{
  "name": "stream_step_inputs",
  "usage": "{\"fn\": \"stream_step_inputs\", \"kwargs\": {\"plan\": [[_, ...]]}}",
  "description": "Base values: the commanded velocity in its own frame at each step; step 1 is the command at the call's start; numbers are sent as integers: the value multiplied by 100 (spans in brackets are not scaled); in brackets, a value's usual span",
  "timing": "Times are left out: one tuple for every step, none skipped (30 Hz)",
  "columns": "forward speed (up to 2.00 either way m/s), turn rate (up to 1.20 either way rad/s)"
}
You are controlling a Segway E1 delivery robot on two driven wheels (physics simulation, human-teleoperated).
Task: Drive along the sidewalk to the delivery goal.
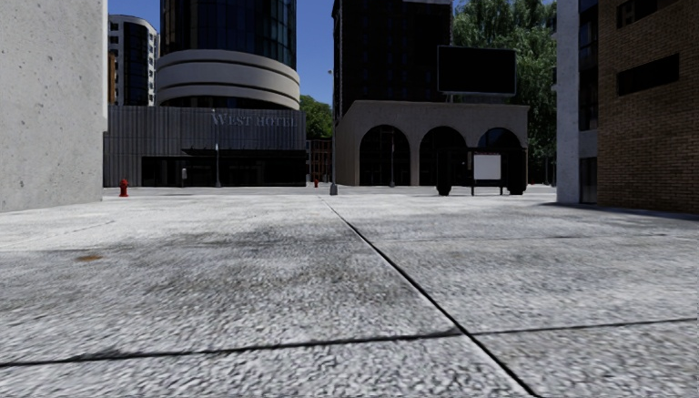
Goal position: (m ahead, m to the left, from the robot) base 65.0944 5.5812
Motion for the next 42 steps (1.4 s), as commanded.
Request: {"fn": "stream_step_inputs", "kwargs": {"plan": [[200,0],[200,0],[200,0],[200,0],[200,0],[200,0],[200,0],[200,0],[200,0],[200,0],[200,0],[200,0],[200,0],[200,0],[200,0],[200,0],[200,0],[200,0],[200,0],[200,0],[200,0],[200,0],[200,0],[200,0],[200,0],[200,0],[200,0],[200,0],[200,0],[200,0],[200,0],[200,0],[200,0],[200,0],[200,0],[200,0],[200,0],[200,0],[200,0],[200,0],[200,0],[200,0]]}}
